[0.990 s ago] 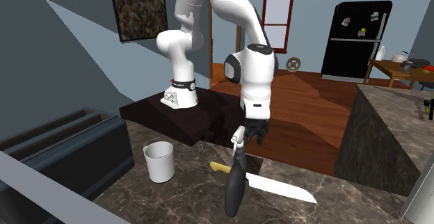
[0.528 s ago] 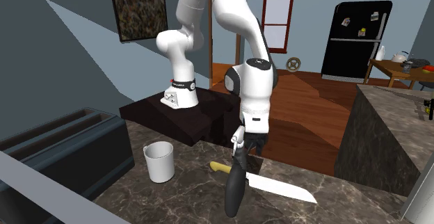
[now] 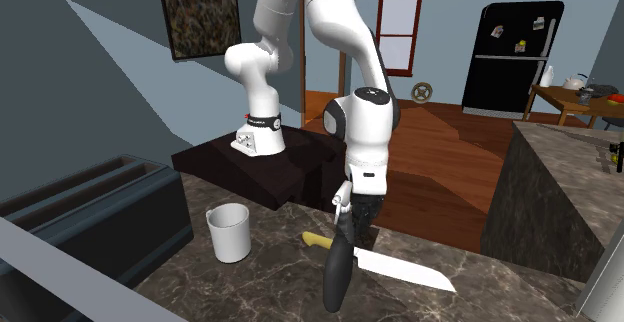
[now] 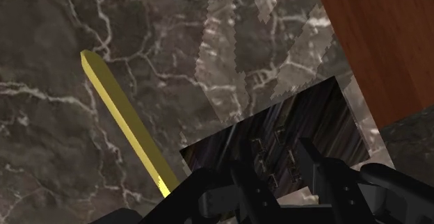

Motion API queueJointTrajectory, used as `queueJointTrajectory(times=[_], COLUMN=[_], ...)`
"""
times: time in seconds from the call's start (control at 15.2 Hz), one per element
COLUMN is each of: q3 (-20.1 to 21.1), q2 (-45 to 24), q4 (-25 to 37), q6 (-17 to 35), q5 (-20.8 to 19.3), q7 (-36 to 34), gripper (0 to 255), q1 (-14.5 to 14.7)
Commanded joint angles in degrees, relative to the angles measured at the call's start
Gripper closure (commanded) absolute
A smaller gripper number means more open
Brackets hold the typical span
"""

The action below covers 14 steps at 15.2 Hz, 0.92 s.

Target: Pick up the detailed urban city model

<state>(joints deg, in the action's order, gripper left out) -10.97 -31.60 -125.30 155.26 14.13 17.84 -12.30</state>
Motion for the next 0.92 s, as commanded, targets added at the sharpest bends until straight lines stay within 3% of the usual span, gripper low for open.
queueJointTrajectory(times=[0.0,0.86], q3=[0.0,-2.6], q2=[0.0,7.3], q4=[0.0,-1.8], q6=[0.0,-5.5], q5=[0.0,-2.8], q7=[0.0,-2.0], gripper=[255,255], q1=[0.0,2.0])
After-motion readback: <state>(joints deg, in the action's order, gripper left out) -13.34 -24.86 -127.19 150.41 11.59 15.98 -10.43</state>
